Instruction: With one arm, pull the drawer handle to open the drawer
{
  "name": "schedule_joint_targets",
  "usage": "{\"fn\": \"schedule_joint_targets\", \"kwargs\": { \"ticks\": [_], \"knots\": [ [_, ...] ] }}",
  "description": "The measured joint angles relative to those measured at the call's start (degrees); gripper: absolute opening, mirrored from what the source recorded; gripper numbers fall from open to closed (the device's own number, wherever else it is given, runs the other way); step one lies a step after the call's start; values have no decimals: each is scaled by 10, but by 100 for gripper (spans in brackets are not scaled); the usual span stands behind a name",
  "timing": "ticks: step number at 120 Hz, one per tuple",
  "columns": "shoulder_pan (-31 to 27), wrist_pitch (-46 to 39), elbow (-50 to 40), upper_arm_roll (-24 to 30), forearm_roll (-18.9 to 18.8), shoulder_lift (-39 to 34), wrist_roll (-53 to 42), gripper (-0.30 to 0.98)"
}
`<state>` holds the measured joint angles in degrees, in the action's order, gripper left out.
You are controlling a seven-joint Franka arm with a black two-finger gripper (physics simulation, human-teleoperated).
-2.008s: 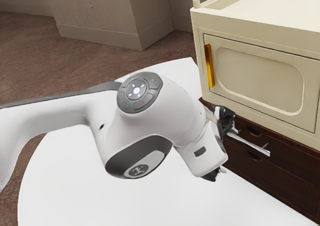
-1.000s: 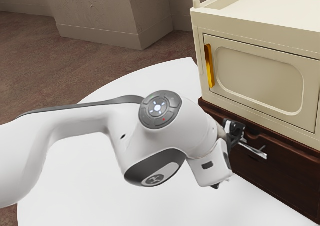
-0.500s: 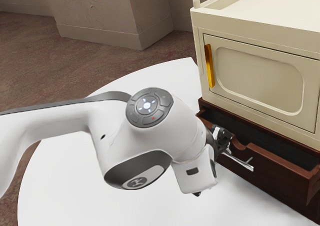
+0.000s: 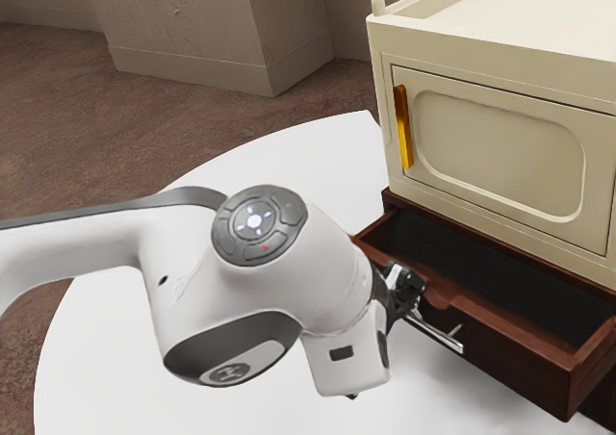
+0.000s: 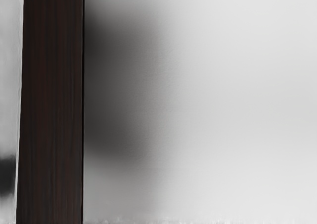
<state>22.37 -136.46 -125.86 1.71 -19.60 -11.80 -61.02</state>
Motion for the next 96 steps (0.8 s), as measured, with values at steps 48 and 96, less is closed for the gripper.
{"fn": "schedule_joint_targets", "kwargs": {
  "ticks": [48,96],
  "knots": [
    [-5,32,-37,17,7,-45,1,69],
    [-10,87,-47,43,17,-76,3,67]
  ]
}}
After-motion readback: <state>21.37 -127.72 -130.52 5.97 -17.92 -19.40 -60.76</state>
